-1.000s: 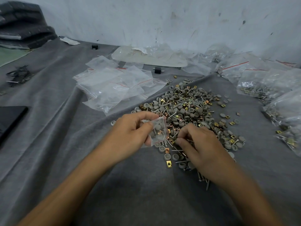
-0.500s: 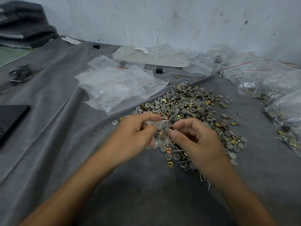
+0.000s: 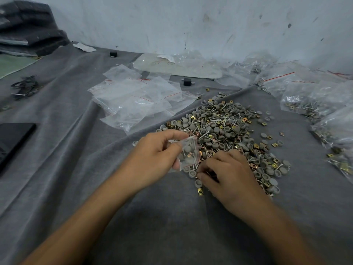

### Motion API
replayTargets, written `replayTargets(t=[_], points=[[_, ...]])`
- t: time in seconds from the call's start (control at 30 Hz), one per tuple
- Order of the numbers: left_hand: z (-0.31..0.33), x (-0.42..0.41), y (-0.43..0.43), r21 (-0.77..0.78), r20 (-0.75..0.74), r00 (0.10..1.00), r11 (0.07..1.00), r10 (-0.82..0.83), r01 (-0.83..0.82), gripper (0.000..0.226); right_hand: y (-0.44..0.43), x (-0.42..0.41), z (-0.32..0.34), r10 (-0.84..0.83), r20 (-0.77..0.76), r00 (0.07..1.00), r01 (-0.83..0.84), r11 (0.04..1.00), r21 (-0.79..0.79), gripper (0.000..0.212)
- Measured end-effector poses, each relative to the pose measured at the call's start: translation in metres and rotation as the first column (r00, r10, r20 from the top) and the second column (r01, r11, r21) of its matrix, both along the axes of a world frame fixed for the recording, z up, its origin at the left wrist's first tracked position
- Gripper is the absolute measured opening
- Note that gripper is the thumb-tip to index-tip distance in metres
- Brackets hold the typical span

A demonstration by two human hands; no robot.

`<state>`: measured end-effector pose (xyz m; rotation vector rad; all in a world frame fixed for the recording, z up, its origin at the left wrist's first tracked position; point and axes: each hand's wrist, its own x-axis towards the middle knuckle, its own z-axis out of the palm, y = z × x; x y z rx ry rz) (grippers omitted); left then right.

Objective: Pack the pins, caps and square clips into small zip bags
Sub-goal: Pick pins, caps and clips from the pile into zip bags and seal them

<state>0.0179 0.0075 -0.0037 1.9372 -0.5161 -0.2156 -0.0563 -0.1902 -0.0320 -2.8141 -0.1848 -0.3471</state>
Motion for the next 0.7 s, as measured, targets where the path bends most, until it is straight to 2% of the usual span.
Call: replayTargets(t=[0.17,0.43,0.6,0.7], points=[[-0.0007,0.0002,0.0004,-0.008,-0.011,1.0,1.0,-0.008,0.008,0.035,-0.0006,0.0003,0.0013,-0.019,-0.071,0.997,0.015,0.998,-0.056,0.029],[-0.004,0.0016,-0.0007,-0.013,0.002,1.0,1.0,-0.017,0.017,0.041,0.0016,-0.0001,0.0038,-0.018,-0.085,0.996,0.019,1.0,0.008,0.012],[-0.0064,0.0025,-0.0009,-0.017,0.005,1.0,0.999,-0.027,0.027,0.046,0.0056,-0.0025,0.0052,0.0,-0.014,1.0,0.0,1.0,0.017,0.011],[-0.0063,0.004,-0.0003,-0.014,0.004,1.0,1.0,-0.022,0.022,0.047,0.0049,-0.0015,0.0086,-0.091,0.075,0.993,0.077,0.981,0.177,0.014]])
